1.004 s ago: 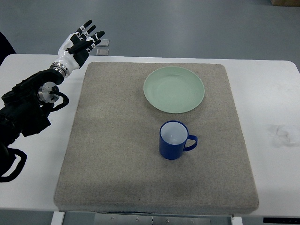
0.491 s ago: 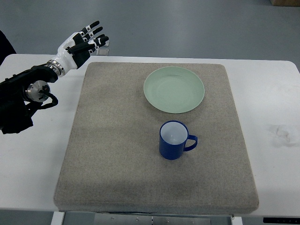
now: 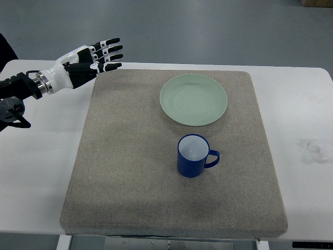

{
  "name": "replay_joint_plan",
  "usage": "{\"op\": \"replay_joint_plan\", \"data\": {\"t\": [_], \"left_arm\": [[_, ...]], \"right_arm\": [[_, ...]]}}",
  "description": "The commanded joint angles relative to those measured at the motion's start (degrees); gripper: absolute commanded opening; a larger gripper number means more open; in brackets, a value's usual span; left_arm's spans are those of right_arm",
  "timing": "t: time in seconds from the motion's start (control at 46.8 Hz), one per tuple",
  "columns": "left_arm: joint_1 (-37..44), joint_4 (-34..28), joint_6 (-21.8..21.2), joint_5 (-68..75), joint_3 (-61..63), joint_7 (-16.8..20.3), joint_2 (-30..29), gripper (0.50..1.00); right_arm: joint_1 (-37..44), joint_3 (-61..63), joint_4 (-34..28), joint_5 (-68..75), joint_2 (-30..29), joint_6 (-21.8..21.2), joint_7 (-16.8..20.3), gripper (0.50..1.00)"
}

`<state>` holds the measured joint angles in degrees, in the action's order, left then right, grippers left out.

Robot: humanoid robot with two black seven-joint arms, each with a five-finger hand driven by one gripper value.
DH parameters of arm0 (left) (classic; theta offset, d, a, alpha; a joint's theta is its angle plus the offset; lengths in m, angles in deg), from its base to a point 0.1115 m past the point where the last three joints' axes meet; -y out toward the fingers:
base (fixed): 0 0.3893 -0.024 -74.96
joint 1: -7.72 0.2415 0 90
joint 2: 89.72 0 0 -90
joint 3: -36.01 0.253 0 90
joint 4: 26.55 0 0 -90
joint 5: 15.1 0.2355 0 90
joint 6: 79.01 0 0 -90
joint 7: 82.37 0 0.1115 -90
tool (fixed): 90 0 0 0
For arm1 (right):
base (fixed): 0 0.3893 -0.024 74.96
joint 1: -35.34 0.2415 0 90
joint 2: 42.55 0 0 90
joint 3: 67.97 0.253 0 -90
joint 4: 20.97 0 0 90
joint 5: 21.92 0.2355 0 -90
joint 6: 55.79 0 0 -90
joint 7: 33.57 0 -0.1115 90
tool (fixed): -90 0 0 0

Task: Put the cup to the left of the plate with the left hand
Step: 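Extend the left hand across the mat toward the blue mug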

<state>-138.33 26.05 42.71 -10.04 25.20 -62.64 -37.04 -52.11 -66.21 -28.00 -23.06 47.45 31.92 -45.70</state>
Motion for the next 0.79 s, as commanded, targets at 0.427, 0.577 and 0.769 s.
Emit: {"op": "replay_joint_plan", "data": {"t": [0.427, 0.577, 0.769], "left_arm": [[4.55, 8.04, 0.63, 11.64, -3.52, 0.31, -1.62, 0.994], [5.34, 10.50, 0.54, 15.94, -3.61, 0.31, -0.91, 0.994], [6.22, 13.40, 0.54, 21.30, -3.70, 0.31, -0.56, 0.994]], "right_arm": [[0.00, 0.00, 0.00, 0.00, 0.00, 0.00, 0.00, 0.932], [0.00, 0.00, 0.00, 0.00, 0.00, 0.00, 0.00, 0.932], [0.00, 0.00, 0.00, 0.00, 0.00, 0.00, 0.00, 0.932]]}}
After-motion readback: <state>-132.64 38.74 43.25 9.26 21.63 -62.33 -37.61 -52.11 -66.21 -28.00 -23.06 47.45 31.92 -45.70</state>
